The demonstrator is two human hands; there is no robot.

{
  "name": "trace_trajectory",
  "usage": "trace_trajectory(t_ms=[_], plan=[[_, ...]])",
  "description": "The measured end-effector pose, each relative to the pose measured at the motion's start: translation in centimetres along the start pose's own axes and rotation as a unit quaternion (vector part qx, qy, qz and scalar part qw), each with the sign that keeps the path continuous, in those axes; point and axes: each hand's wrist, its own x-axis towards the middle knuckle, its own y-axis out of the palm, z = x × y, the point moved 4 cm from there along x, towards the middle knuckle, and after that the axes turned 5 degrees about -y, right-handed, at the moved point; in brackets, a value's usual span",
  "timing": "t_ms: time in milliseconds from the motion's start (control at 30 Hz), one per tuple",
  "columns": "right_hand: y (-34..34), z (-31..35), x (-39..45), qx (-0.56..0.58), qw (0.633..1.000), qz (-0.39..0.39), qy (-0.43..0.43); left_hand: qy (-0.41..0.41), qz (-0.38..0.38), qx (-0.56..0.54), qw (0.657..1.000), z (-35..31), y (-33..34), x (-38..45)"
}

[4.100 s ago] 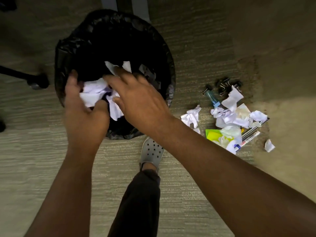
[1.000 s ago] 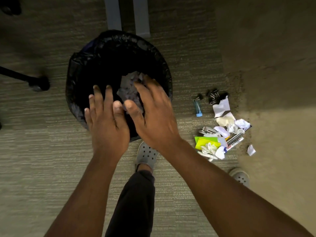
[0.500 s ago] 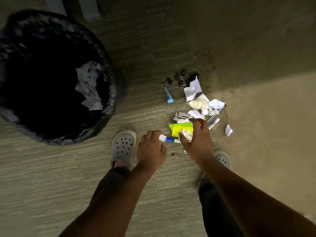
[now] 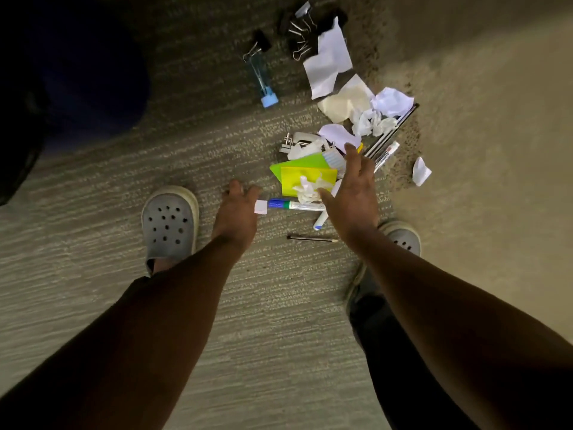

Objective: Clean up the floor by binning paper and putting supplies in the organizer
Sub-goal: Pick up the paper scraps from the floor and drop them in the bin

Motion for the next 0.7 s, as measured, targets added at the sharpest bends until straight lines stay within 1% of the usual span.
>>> trace_trajectory(t_ms=[100, 233, 300, 367, 467, 533, 600, 633, 700], plan=[[-0.2, -0.4, -0.1, 0.052, 0.997, -0.047, 0.044, 0.012, -0.018, -0.04, 0.999, 0.2, -0.8, -0.3], [-1.6, -1.2, -0.1, 0.101, 0.985, -0.084, 0.113, -0.007, -0.09, -0.084, 0.992, -0.4, -3.3, -0.7], [-2.5, -1.7, -0.1, 0.106, 0.979, -0.102, 0.14, 0.017, -0.113, -0.108, 0.988, -1.8, -4.6, -0.9], [-3.1, -2.1, 0.0, 0.094, 0.976, -0.107, 0.163, 0.078, -0.102, -0.12, 0.985, -3.8, -5.1, -1.2], [-3.1, -2.8, -0.3, 0.056, 0.979, -0.092, 0.17, 0.178, -0.051, -0.07, 0.98, -7.4, -4.4, -1.7], [-2.1, -2.4, -0.8, 0.051, 0.989, -0.062, 0.125, 0.21, -0.022, 0.013, 0.977, -9.1, -3.0, -1.7], [-0.4, -1.6, -1.4, 0.044, 0.997, -0.008, 0.067, 0.182, -0.018, 0.068, 0.981, -9.8, -1.7, -1.2], [0.3, -1.2, -1.5, 0.047, 0.997, 0.013, 0.057, 0.157, -0.017, 0.072, 0.985, -9.8, -1.3, -0.9], [1.5, -1.3, -1.5, 0.064, 0.995, 0.031, 0.077, 0.118, -0.009, 0.051, 0.992, -9.5, -0.2, -0.7]])
